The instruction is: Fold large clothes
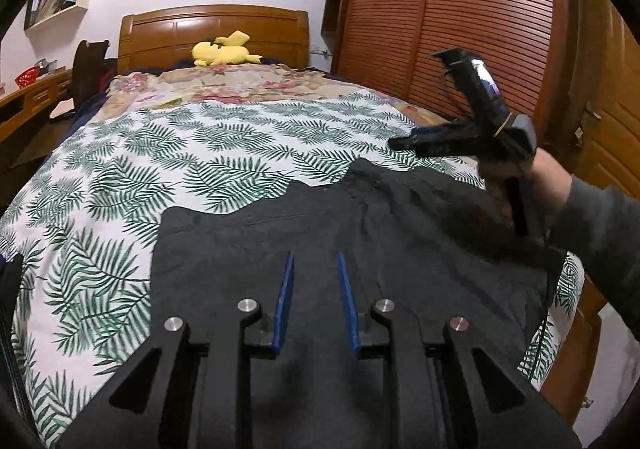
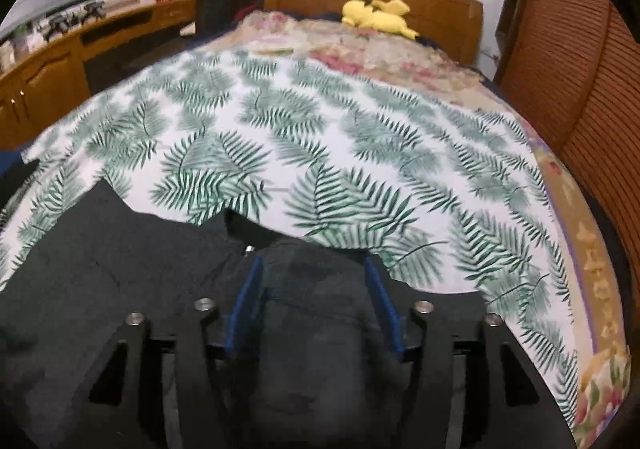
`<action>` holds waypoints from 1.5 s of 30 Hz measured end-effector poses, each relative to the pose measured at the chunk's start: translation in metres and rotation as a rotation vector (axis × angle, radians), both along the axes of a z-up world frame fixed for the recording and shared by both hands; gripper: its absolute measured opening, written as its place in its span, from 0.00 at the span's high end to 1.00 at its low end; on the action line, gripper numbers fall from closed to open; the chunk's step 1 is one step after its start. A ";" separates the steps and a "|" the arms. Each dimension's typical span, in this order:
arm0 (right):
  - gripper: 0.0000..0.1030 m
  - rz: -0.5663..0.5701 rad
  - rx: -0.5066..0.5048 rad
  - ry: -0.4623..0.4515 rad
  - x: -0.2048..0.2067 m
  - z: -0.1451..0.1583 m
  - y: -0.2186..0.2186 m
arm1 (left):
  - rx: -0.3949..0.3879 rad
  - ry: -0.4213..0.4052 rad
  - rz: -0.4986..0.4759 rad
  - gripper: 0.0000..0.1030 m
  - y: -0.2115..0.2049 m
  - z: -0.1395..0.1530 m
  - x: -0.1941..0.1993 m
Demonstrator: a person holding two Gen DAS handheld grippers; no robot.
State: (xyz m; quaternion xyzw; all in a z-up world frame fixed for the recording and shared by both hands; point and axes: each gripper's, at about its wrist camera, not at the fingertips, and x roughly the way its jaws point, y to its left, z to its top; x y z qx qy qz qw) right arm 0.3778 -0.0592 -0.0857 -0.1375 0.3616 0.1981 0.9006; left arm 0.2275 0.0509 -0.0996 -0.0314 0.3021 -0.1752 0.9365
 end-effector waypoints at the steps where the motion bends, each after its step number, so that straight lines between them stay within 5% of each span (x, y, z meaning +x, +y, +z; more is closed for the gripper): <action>1: 0.46 -0.015 -0.008 -0.015 0.000 0.003 -0.008 | 0.000 0.001 -0.002 0.80 -0.002 -0.001 0.001; 12: 0.46 -0.268 -0.021 0.117 0.045 -0.036 -0.118 | 0.035 0.066 0.012 0.80 -0.005 -0.024 0.015; 23: 0.46 -0.302 0.107 0.323 0.057 -0.078 -0.146 | 0.052 0.104 0.010 0.80 -0.008 -0.037 0.023; 24: 0.50 -0.302 0.114 0.323 0.056 -0.078 -0.147 | 0.053 0.108 0.010 0.80 -0.008 -0.038 0.024; 26: 0.76 -0.271 0.142 0.332 0.055 -0.075 -0.146 | 0.055 0.113 0.011 0.80 -0.008 -0.039 0.024; 28: 0.92 -0.241 0.114 0.292 0.051 -0.067 -0.140 | 0.058 0.115 0.013 0.80 -0.008 -0.040 0.024; 33: 0.95 -0.302 0.149 0.039 0.033 -0.014 -0.153 | 0.064 0.121 0.019 0.80 -0.006 -0.043 0.024; 39: 0.94 -0.390 0.028 0.122 0.046 -0.030 -0.154 | 0.063 0.122 0.020 0.80 -0.005 -0.044 0.025; 41: 0.86 -0.382 -0.007 0.129 0.041 -0.033 -0.150 | 0.064 0.118 0.017 0.80 -0.005 -0.043 0.024; 45: 0.51 -0.332 -0.021 0.106 0.022 -0.029 -0.147 | 0.066 0.114 0.013 0.80 -0.006 -0.041 0.022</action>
